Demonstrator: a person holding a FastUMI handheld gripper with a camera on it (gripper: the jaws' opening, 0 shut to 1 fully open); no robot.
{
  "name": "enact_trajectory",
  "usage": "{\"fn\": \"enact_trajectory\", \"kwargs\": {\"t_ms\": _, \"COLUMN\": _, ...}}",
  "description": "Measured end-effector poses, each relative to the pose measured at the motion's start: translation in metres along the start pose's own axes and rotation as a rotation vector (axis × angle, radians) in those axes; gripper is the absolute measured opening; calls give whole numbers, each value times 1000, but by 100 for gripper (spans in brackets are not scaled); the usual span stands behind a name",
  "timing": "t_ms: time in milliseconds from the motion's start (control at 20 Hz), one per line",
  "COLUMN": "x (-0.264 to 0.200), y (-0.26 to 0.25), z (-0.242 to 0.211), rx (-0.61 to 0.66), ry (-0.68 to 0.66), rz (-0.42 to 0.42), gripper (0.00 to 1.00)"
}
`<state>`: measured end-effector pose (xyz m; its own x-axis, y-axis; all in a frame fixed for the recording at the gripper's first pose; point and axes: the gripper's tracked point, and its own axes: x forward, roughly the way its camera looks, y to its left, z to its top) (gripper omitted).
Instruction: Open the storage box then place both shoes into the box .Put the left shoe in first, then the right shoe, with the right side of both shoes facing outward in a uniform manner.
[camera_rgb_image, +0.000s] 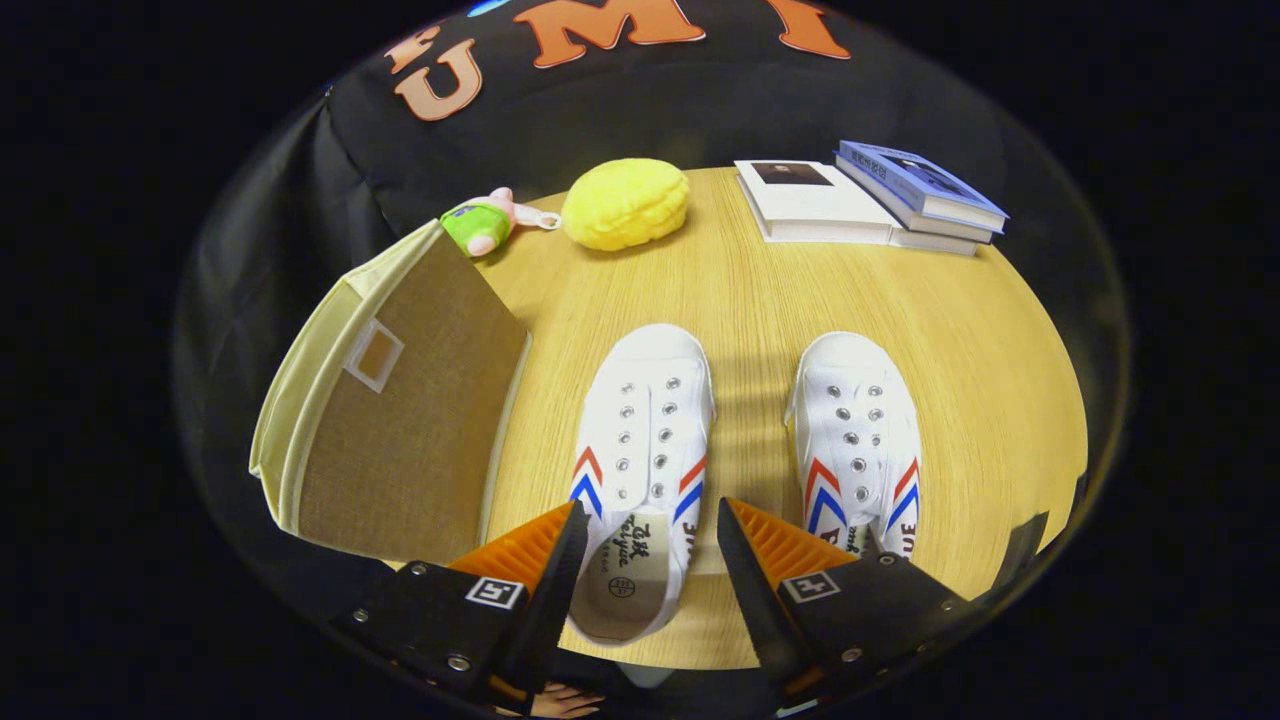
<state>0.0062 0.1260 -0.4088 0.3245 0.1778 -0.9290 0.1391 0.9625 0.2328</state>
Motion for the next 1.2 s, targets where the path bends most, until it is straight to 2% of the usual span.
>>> {"fn": "enact_trajectory", "kwargs": {"t_ms": 100, "x": 13, "y": -3, "z": -3, "rx": 10, "ry": 25, "rz": 16, "gripper": 73}}
{"fn": "enact_trajectory", "kwargs": {"t_ms": 300, "x": 30, "y": 6, "z": -11, "rx": 110, "ry": 76, "rz": 89, "gripper": 52}}
{"fn": "enact_trajectory", "kwargs": {"t_ms": 350, "x": 31, "y": 6, "z": -11, "rx": 104, "ry": 69, "rz": 87, "gripper": 45}}
{"fn": "enact_trajectory", "kwargs": {"t_ms": 450, "x": 32, "y": 1, "z": -10, "rx": 82, "ry": 52, "rz": 67, "gripper": 39}}
{"fn": "enact_trajectory", "kwargs": {"t_ms": 500, "x": 33, "y": 1, "z": -11, "rx": 101, "ry": 47, "rz": 68, "gripper": 34}}
{"fn": "enact_trajectory", "kwargs": {"t_ms": 550, "x": 34, "y": 0, "z": -12, "rx": 134, "ry": 50, "rz": 76, "gripper": 23}}
{"fn": "enact_trajectory", "kwargs": {"t_ms": 650, "x": 32, "y": 0, "z": -12, "rx": 170, "ry": 53, "rz": 95, "gripper": 12}}
{"fn": "enact_trajectory", "kwargs": {"t_ms": 750, "x": 30, "y": 2, "z": -10, "rx": 183, "ry": 46, "rz": 107, "gripper": 8}}
{"fn": "enact_trajectory", "kwargs": {"t_ms": 900, "x": 23, "y": 12, "z": 2, "rx": 232, "ry": 34, "rz": 131, "gripper": 7}}
{"fn": "enact_trajectory", "kwargs": {"t_ms": 1200, "x": -18, "y": 51, "z": 38, "rx": 212, "ry": -83, "rz": 210, "gripper": 7}}
